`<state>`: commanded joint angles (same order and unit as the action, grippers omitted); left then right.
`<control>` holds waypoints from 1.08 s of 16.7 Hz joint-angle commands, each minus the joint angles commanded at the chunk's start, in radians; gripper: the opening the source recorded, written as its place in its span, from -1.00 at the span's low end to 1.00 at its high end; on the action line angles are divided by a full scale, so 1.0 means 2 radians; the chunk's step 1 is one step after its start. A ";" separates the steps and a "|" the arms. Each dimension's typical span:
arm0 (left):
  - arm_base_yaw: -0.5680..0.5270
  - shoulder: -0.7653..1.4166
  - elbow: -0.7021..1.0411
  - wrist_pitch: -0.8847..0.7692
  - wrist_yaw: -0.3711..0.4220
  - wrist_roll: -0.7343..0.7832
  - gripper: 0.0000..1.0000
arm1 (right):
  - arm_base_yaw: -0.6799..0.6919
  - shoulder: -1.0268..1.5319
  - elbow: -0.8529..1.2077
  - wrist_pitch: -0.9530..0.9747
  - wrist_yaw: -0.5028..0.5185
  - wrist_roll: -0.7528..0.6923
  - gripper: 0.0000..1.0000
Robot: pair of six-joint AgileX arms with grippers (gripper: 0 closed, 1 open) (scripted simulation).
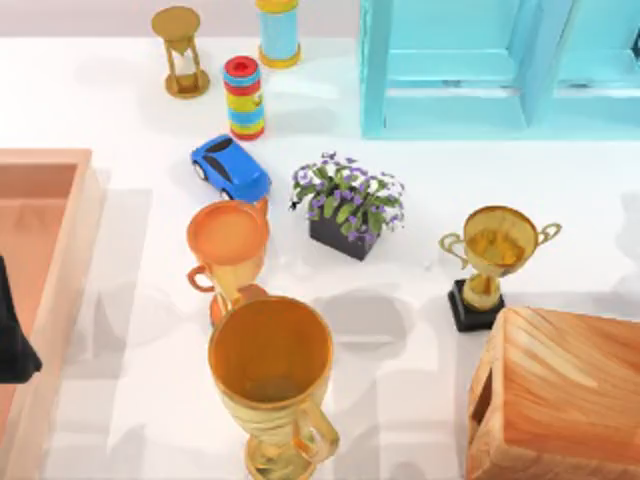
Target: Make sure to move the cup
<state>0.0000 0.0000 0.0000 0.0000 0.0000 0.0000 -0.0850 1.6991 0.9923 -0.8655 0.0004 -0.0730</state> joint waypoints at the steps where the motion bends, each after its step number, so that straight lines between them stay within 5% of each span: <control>1: 0.000 0.000 0.000 0.000 0.000 0.000 1.00 | 0.000 0.000 0.000 0.000 0.000 0.000 -0.36; 6: 0.000 0.000 0.000 0.000 0.000 0.000 1.00 | 0.000 0.000 0.000 0.000 0.000 0.000 -1.00; 18: 0.000 0.000 0.000 0.000 0.000 0.000 1.00 | -0.035 0.016 0.032 -0.018 -0.002 -0.035 -1.00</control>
<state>0.0000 0.0000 0.0000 0.0000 0.0000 0.0000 -0.1557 1.7302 1.0557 -0.9021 -0.0027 -0.1427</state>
